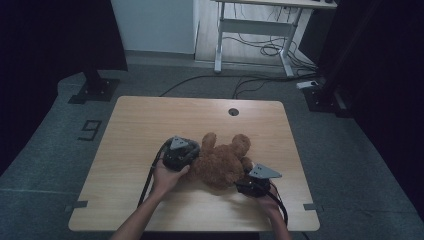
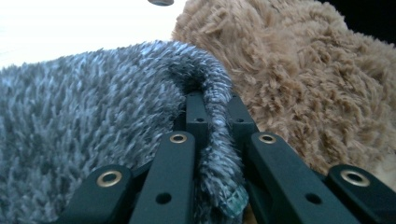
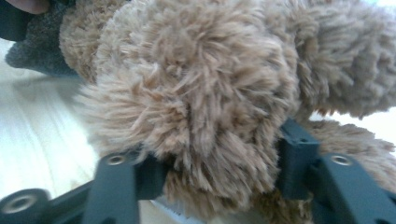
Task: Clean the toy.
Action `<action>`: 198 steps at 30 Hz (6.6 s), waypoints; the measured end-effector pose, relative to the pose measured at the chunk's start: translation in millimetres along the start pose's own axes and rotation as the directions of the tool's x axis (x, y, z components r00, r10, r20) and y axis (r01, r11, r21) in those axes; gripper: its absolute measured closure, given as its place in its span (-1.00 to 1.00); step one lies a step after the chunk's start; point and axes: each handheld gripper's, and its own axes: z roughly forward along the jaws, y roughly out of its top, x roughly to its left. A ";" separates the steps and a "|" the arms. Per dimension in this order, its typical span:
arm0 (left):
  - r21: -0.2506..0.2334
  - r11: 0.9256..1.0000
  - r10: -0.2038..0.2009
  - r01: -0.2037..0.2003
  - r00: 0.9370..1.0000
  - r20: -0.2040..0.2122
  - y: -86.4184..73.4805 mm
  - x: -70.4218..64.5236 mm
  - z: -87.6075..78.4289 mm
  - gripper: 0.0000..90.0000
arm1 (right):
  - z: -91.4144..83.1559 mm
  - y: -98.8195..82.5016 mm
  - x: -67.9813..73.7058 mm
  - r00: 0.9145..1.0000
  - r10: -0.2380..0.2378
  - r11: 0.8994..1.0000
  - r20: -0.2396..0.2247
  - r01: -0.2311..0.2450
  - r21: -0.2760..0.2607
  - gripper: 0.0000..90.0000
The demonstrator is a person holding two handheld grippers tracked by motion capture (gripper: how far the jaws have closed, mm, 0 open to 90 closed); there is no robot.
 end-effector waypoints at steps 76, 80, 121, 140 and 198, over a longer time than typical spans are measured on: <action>0.045 0.995 0.082 -0.084 0.996 0.029 55.8 -77.3 42.3 0.81 | 14.3 4.8 14.2 0.997 0.069 0.997 0.030 -0.070 0.020 0.32; 0.061 0.996 0.065 -0.063 0.997 -0.033 47.2 -54.8 29.5 0.82 | 14.6 4.4 13.2 0.997 0.073 0.997 0.032 -0.074 0.017 0.31; -0.009 0.998 0.055 -0.055 0.998 -0.006 23.5 -56.0 5.4 0.81 | 13.6 -1.7 7.2 0.991 0.131 0.991 0.037 -0.132 0.011 0.31; -0.150 0.975 0.186 -0.166 0.973 0.137 82.4 -114.3 -11.5 0.81 | 13.8 -2.3 6.0 0.991 0.131 0.991 0.032 -0.131 0.006 0.30; -0.062 0.994 -0.094 0.091 0.995 -0.044 -30.9 22.0 -74.3 0.80 | 14.9 -1.7 9.0 0.990 0.127 0.992 0.054 -0.127 0.006 0.30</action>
